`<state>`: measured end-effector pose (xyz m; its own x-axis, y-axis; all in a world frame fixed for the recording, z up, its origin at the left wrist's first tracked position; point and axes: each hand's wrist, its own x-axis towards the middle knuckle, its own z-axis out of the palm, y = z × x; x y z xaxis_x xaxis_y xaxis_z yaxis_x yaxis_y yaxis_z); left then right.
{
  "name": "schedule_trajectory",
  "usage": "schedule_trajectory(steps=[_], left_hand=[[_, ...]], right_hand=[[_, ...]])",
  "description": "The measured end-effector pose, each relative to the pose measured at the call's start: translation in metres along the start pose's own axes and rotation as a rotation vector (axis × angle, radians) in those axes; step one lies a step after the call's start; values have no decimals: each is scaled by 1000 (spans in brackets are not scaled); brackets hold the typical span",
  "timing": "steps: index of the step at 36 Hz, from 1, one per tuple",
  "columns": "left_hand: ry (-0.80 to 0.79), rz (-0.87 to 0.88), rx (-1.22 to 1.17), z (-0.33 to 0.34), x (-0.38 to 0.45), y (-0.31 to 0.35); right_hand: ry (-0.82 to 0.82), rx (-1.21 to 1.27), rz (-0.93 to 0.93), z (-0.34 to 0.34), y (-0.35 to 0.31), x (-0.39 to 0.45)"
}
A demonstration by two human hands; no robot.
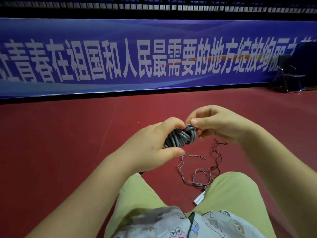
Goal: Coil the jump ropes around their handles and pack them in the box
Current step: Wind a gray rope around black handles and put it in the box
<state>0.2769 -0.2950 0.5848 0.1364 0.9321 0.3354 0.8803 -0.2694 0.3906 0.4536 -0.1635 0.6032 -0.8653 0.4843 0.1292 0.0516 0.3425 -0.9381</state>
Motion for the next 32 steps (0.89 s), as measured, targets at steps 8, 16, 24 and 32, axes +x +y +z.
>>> schedule_trajectory(steps=[8,16,24,32], left_hand=[[3,-73,-2,-2,-1,1],[-75,-25,86,-4,3,-10],[-178,-70,70,-2,8,-23],[-277,-178,-93,14,16,-46]], right_hand=[[38,-90,17,4,-9,-5],[-35,5,176,13,-4,2],[156,45,202,26,16,13],[332,141,241,35,50,35]])
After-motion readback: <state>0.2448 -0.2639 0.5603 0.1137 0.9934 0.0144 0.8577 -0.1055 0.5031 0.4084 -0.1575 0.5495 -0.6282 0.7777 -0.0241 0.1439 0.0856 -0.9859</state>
